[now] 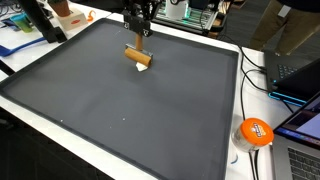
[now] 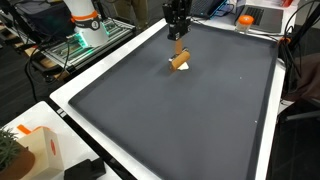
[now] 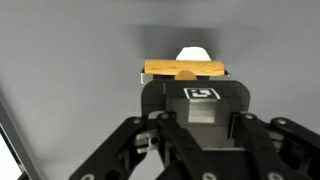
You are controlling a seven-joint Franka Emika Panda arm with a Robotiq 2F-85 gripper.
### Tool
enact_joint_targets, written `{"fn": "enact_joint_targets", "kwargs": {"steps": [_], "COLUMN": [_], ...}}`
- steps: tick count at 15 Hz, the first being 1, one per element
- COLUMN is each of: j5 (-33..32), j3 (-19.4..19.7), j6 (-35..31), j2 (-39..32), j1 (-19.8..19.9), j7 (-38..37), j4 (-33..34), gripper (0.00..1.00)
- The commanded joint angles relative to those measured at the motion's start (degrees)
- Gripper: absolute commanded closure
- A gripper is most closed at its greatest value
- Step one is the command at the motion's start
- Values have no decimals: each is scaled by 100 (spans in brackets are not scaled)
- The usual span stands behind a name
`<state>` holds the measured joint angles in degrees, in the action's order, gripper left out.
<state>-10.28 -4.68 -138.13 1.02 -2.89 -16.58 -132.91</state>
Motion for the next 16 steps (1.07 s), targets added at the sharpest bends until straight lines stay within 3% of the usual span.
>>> {"fn": "enact_joint_targets", "kwargs": {"steps": [1,11,16], "j5": [-90,55,284], "j3": [13,56,-35], "j6": [357,878,1342], "j2": [-133,-269,940], "j1": [-32,-42,-134], "j7": [-119,-68,332], "j4": [-86,-69,-377], "gripper": [78,78,78]}}
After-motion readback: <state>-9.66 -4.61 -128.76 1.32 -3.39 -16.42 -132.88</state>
